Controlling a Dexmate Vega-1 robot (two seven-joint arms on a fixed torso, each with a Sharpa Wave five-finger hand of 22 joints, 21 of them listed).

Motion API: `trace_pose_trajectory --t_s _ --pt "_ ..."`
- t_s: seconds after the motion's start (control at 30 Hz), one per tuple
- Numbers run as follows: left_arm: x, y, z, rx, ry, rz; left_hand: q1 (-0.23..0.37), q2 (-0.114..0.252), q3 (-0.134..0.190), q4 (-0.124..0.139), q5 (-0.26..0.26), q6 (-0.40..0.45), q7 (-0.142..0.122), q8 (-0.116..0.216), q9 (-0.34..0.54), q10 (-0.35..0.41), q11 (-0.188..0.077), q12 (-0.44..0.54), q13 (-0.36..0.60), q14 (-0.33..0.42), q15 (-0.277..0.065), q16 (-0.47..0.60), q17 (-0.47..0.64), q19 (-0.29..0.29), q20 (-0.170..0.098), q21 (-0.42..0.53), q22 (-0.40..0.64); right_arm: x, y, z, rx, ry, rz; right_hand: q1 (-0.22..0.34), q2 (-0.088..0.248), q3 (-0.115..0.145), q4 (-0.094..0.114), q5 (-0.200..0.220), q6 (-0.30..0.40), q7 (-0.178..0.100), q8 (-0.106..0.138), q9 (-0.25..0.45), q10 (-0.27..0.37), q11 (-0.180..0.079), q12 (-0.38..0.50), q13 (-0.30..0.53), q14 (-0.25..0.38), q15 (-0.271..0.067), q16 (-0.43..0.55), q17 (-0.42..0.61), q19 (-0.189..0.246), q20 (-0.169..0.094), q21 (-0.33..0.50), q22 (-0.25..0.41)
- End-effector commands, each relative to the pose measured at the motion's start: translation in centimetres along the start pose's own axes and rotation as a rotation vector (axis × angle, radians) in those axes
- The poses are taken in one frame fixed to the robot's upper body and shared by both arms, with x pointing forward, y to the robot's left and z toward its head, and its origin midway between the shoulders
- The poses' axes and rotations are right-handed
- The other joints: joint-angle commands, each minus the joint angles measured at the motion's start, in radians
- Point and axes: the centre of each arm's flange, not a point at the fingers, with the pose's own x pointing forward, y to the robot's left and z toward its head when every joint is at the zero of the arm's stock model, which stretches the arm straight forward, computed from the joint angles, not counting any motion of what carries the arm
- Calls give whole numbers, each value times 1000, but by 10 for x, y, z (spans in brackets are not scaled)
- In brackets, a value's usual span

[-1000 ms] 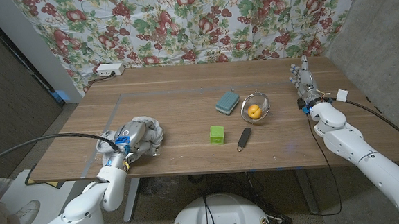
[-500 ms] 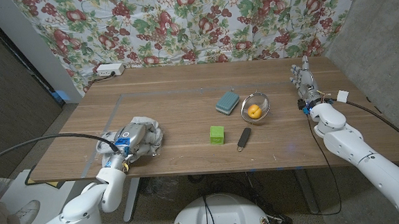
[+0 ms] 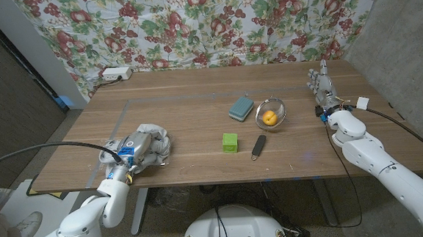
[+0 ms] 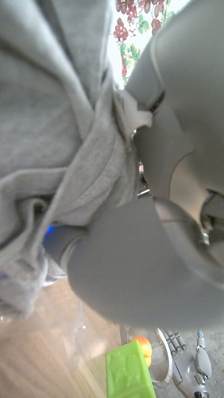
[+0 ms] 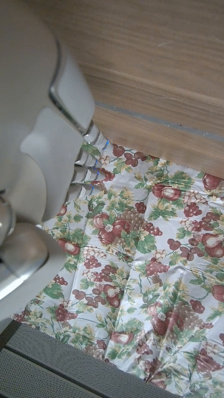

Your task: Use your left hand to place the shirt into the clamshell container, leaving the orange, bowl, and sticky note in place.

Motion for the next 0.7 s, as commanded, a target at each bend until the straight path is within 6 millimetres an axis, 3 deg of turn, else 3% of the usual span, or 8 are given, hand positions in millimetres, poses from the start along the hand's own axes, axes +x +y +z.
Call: trace_pose_trajectory --t_s 0.03,0.17,0.23,0.33,0.47,0.57,0.7 --pt "-3 10 2 -10 -12 36 -82 -42 136 71 15 -4 -2 -33 -18 -16 2 -33 -5 30 -185 -18 -11 1 -86 -28 5 1 0 -1 1 0 0 -9 3 4 2 2 9 1 0 2 5 -1 -1 4 -4 -6 -3 2 -2 -1 2 2" --pt "-3 11 3 -13 -12 41 -182 -56 177 60 26 -14 -2 -71 -45 -18 2 -59 -12 13 -183 -37 -27 11 -131 -62 3 1 0 -2 2 1 0 -9 4 4 2 2 9 1 0 2 5 1 -1 4 -4 -6 -3 2 -2 -1 3 2" --pt "-2 12 3 -11 -11 43 -250 -64 189 52 35 -13 -2 -93 -63 -35 1 -81 -18 -5 -181 -52 -43 8 -125 -87 3 1 0 -2 8 5 -2 -9 4 4 2 2 9 1 0 2 5 1 -1 4 -4 -5 -3 2 -2 -1 3 2" --pt "-2 13 3 -6 -10 44 -349 -71 210 43 63 -39 1 -143 -103 -58 0 -164 -105 -38 -176 -84 -109 -4 -115 -135 2 2 0 -2 4 3 -1 -9 4 4 2 2 9 1 -1 2 4 3 -1 4 -4 -5 -3 2 -2 -1 3 2" --pt "-2 13 2 -4 -3 43 -430 -73 182 38 85 -71 2 -196 -154 -100 0 -238 -178 -104 -173 -112 -207 -29 -103 -193 -3 2 -2 -1 3 0 -3 -10 4 5 2 2 9 1 -1 2 6 3 -1 4 -4 -5 -3 2 -1 -1 3 2" --pt "-2 13 2 -3 0 41 -479 -75 117 38 115 -105 -3 -254 -221 -165 2 -327 -271 -201 -172 -115 -387 -39 -92 -275 -7 2 -3 -1 2 -2 -5 -10 4 5 2 2 8 0 -1 2 4 2 -1 4 -4 -6 -3 2 -1 -1 3 2" --pt "-2 12 2 1 1 34 -520 -75 36 39 137 -120 -4 -286 -265 -198 3 -365 -330 -267 -171 -115 -492 -45 -76 -337 -9 3 -4 -1 2 -1 -5 -10 4 5 2 2 9 0 0 2 4 1 -1 4 -4 -6 -3 2 -1 -1 3 2"
